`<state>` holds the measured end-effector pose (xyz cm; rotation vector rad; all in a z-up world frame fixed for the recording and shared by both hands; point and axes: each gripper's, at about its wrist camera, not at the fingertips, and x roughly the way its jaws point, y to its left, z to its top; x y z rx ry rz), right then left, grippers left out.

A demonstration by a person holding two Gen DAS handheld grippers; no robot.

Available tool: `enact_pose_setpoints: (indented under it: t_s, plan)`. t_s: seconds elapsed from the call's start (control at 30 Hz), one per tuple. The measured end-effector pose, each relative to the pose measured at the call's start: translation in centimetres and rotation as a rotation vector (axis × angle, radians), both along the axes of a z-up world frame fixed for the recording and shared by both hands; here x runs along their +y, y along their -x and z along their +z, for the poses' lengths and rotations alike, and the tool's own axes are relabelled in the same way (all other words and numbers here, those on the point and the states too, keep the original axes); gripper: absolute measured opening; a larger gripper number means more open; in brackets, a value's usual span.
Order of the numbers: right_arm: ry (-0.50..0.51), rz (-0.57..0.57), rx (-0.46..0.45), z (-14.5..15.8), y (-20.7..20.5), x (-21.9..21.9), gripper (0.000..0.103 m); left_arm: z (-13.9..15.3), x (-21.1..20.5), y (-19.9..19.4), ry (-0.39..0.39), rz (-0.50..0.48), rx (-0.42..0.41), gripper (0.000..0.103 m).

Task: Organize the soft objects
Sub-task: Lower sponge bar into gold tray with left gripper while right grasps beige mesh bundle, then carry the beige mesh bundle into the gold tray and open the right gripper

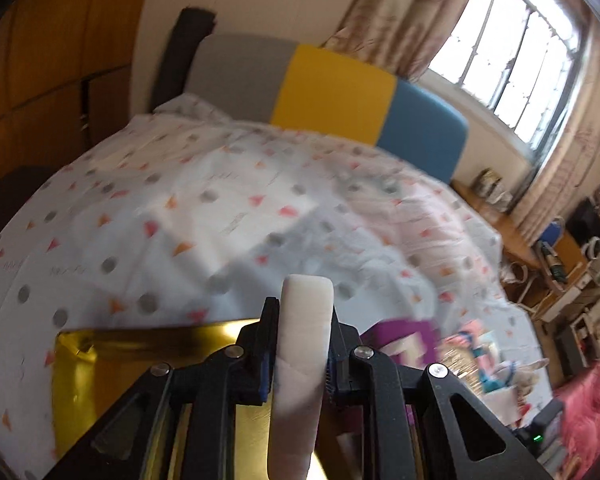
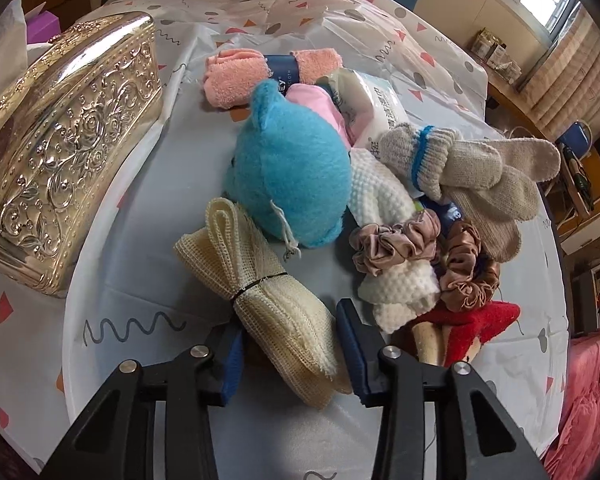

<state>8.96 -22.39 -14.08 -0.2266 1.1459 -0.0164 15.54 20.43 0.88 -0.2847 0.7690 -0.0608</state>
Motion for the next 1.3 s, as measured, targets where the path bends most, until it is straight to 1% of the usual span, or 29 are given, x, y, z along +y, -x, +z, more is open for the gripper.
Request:
enact_pose_setpoints:
  t_s: [0.07,0.1,0.13,0.17,0.2,0.23,0.27,0.33,0.43,0.57,0.7,0.83,0.93,1.03,1.13,1.17,1.2,1.3]
  plan:
    - [0.007,0.000,-0.004,0.0,0.2,0.2,0.043,-2.3,1.0,0.5,-0.018,0.025,0.055,0.023]
    - [0.011,0.001,-0.005,0.1,0.6,0.4,0.043,-3.6,1.3,0.8,-0.024,0.031,0.087,0.030]
    - [0.014,0.004,-0.008,0.1,0.8,0.5,0.043,-4.7,1.6,0.9,-0.022,0.042,0.115,0.048]
    - [0.018,0.006,-0.011,0.2,0.9,0.6,0.042,-5.8,2.1,1.3,-0.016,0.065,0.139,0.059]
    - [0.022,0.007,-0.013,0.1,0.9,0.6,0.042,-6.5,2.4,1.6,-0.009,0.088,0.149,0.076]
    - [0.022,0.009,-0.014,0.1,0.9,0.6,0.040,-6.9,2.8,2.1,0.005,0.111,0.152,0.084]
    - [0.019,0.014,-0.017,0.2,1.0,0.8,0.036,-7.4,3.1,2.7,0.016,0.132,0.155,0.086]
    - [0.018,0.020,-0.020,0.2,1.0,1.0,0.030,-7.8,3.0,3.4,0.013,0.143,0.169,0.087]
    - [0.000,0.017,-0.022,0.5,1.1,0.9,0.026,-8.0,2.1,5.3,-0.031,0.132,0.168,0.087]
    - [-0.087,-0.003,-0.031,1.3,1.1,0.2,0.019,-7.8,0.2,8.6,-0.115,0.124,0.138,0.087]
    - [-0.228,-0.034,-0.063,2.8,1.3,-0.6,0.016,-7.9,-0.8,11.0,-0.145,0.117,0.118,0.087]
    - [-0.358,-0.106,-0.109,4.3,1.4,-2.3,0.014,-8.7,-1.2,12.3,-0.146,0.105,0.156,0.087]
    - [-0.469,-0.152,-0.122,5.6,0.8,-3.2,0.013,-8.8,-1.2,13.1,-0.158,0.111,0.155,0.087]
    - [-0.558,-0.135,-0.136,7.3,-0.2,-2.7,0.013,-8.6,-1.0,13.5,-0.130,0.117,0.151,0.087]
    - [-0.706,-0.085,-0.130,8.9,-1.2,-1.5,0.013,-8.2,-0.7,13.8,-0.102,0.116,0.139,0.087]
    - [-0.776,-0.067,-0.112,9.3,-1.5,-1.0,0.013,-8.1,-0.7,14.0,-0.100,0.116,0.134,0.087]
    - [-0.814,-0.076,-0.110,9.5,-1.8,-0.8,0.013,-8.0,-0.8,14.0,-0.100,0.114,0.128,0.088]
    - [-0.878,-0.097,-0.121,10.6,-2.8,-0.1,0.013,-7.8,-0.8,14.3,-0.100,0.110,0.115,0.089]
